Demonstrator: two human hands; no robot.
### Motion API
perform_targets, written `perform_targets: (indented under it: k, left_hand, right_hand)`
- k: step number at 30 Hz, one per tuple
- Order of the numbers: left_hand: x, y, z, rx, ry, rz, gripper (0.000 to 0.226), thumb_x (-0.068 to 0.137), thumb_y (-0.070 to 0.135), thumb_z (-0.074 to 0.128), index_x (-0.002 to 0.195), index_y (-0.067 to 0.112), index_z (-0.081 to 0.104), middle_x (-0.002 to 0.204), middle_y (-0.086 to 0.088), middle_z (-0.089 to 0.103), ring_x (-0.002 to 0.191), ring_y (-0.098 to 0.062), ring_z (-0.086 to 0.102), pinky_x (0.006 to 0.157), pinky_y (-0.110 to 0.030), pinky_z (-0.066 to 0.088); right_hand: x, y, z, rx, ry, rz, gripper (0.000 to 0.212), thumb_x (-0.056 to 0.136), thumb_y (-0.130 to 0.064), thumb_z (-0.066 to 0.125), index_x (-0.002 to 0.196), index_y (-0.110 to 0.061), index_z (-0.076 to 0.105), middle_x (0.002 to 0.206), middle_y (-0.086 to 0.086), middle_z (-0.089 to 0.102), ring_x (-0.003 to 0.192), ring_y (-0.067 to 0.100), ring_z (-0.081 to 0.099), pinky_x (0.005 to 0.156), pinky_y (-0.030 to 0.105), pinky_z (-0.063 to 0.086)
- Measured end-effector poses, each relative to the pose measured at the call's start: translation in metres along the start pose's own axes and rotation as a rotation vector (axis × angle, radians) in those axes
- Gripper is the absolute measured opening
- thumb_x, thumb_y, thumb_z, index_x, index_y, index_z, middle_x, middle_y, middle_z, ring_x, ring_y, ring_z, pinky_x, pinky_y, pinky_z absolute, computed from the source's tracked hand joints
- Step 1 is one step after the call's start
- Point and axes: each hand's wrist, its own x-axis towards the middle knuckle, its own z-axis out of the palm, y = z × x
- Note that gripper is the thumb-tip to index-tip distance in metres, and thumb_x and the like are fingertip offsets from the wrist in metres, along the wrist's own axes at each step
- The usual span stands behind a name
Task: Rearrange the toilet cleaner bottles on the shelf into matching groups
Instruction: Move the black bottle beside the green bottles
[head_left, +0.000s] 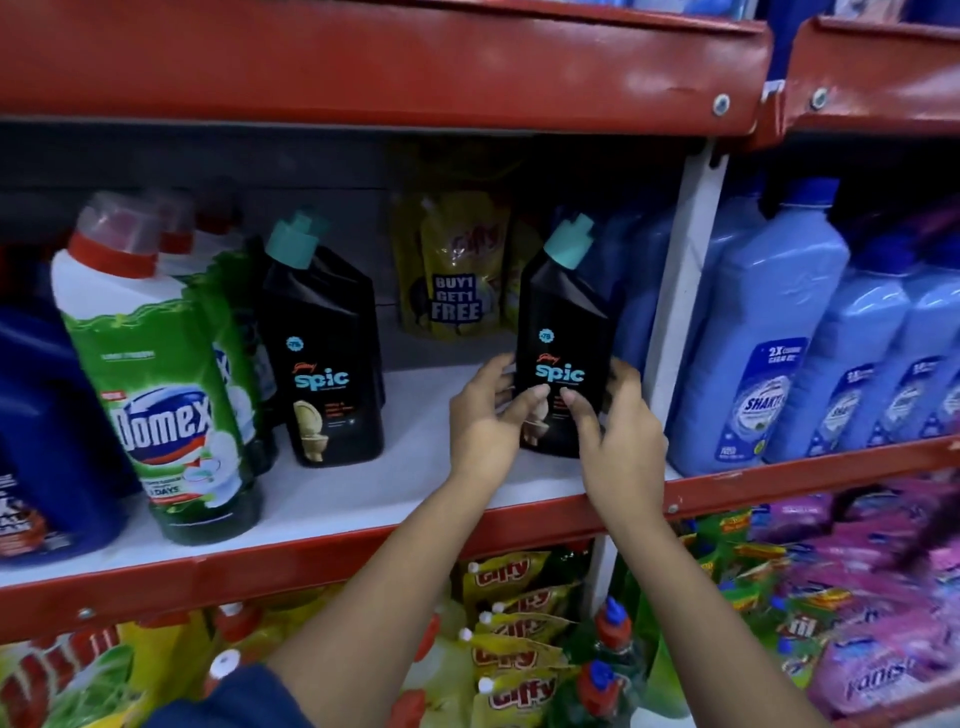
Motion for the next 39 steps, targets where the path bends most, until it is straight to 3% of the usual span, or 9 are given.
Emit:
perform_targets:
  k: [5, 10, 14, 18, 21, 24, 28, 35, 39]
  left_hand:
    - [-0.003, 0.001, -0.003, -0.052, 0.013, -0.025, 0.049, 0.081, 0.015, 0.074, 0.126, 0.012, 0.057, 0.113, -0.010, 0.070, 0.100, -0.016, 0.068, 0.087, -0.022, 0.053]
    - [-0.015, 0.010, -0.017, -0.042, 0.026, 0.041, 0.049, 0.079, 0.014, 0.076, 0.125, 0.012, 0.059, 0.109, -0.009, 0.073, 0.097, -0.013, 0.070, 0.084, -0.019, 0.054]
    - [-0.030, 0.020, -0.030, -0.045, 0.044, 0.058, 0.047, 0.078, 0.014, 0.077, 0.122, 0.013, 0.061, 0.106, -0.005, 0.074, 0.093, -0.005, 0.070, 0.076, -0.011, 0.052]
    - [-0.050, 0.024, -0.049, -0.040, 0.121, 0.079, 0.044, 0.078, 0.015, 0.077, 0.119, 0.016, 0.063, 0.103, -0.003, 0.074, 0.094, -0.004, 0.070, 0.078, -0.015, 0.055]
    - [-0.062, 0.026, -0.066, -0.035, 0.178, 0.104, 0.038, 0.079, 0.014, 0.076, 0.113, 0.026, 0.064, 0.094, 0.009, 0.072, 0.089, 0.004, 0.068, 0.073, -0.009, 0.051]
    - [-0.072, 0.028, -0.084, -0.012, 0.229, 0.122, 0.040, 0.079, 0.016, 0.076, 0.110, 0.036, 0.061, 0.096, 0.015, 0.070, 0.094, 0.003, 0.068, 0.079, -0.014, 0.053]
    - [-0.079, 0.026, -0.109, 0.008, 0.311, 0.113, 0.047, 0.078, 0.017, 0.077, 0.122, 0.018, 0.062, 0.106, 0.010, 0.070, 0.100, 0.004, 0.065, 0.082, -0.011, 0.052]
    - [-0.084, 0.021, -0.148, 0.092, 0.425, 0.093, 0.052, 0.078, 0.020, 0.077, 0.126, 0.013, 0.060, 0.117, -0.002, 0.070, 0.105, -0.004, 0.065, 0.089, -0.021, 0.054]
    - [-0.085, 0.022, -0.161, 0.129, 0.443, 0.107, 0.052, 0.079, 0.021, 0.075, 0.128, 0.012, 0.058, 0.117, -0.002, 0.069, 0.107, -0.007, 0.065, 0.091, -0.023, 0.054]
  right_hand:
    - [-0.003, -0.004, -0.005, 0.058, 0.003, 0.013, 0.047, 0.094, -0.035, 0.060, 0.133, -0.012, 0.047, 0.113, 0.013, 0.070, 0.099, 0.032, 0.066, 0.068, 0.029, 0.039]
    - [-0.010, -0.014, -0.020, 0.110, 0.002, -0.042, 0.045, 0.092, -0.034, 0.064, 0.129, -0.012, 0.051, 0.098, -0.010, 0.059, 0.084, 0.010, 0.057, 0.061, 0.009, 0.037]
    - [-0.020, -0.022, -0.025, 0.220, -0.037, -0.056, 0.048, 0.090, -0.032, 0.066, 0.131, -0.012, 0.052, 0.104, -0.009, 0.058, 0.091, 0.001, 0.057, 0.068, -0.009, 0.035]
    - [-0.033, -0.033, -0.019, 0.288, -0.073, -0.090, 0.046, 0.090, -0.032, 0.067, 0.129, -0.015, 0.053, 0.107, -0.010, 0.061, 0.096, 0.001, 0.059, 0.074, -0.007, 0.037]
    - [-0.040, -0.044, -0.010, 0.330, -0.106, -0.125, 0.042, 0.089, -0.034, 0.067, 0.127, -0.020, 0.054, 0.102, -0.023, 0.061, 0.094, -0.016, 0.058, 0.078, -0.003, 0.041]
    - [-0.045, -0.054, 0.002, 0.379, -0.148, -0.158, 0.042, 0.089, -0.035, 0.065, 0.126, -0.020, 0.055, 0.102, -0.031, 0.057, 0.095, -0.028, 0.052, 0.079, -0.001, 0.042]
    - [-0.053, -0.071, 0.020, 0.433, -0.203, -0.191, 0.045, 0.089, -0.036, 0.065, 0.129, -0.018, 0.054, 0.106, -0.020, 0.063, 0.097, -0.025, 0.054, 0.081, 0.002, 0.045]
    - [-0.064, -0.102, 0.046, 0.489, -0.298, -0.203, 0.043, 0.089, -0.036, 0.065, 0.128, -0.022, 0.053, 0.109, -0.013, 0.066, 0.102, -0.002, 0.062, 0.084, 0.015, 0.052]
    - [-0.065, -0.112, 0.056, 0.485, -0.332, -0.204, 0.043, 0.089, -0.035, 0.066, 0.128, -0.020, 0.054, 0.107, -0.014, 0.064, 0.100, -0.001, 0.061, 0.080, 0.006, 0.048]
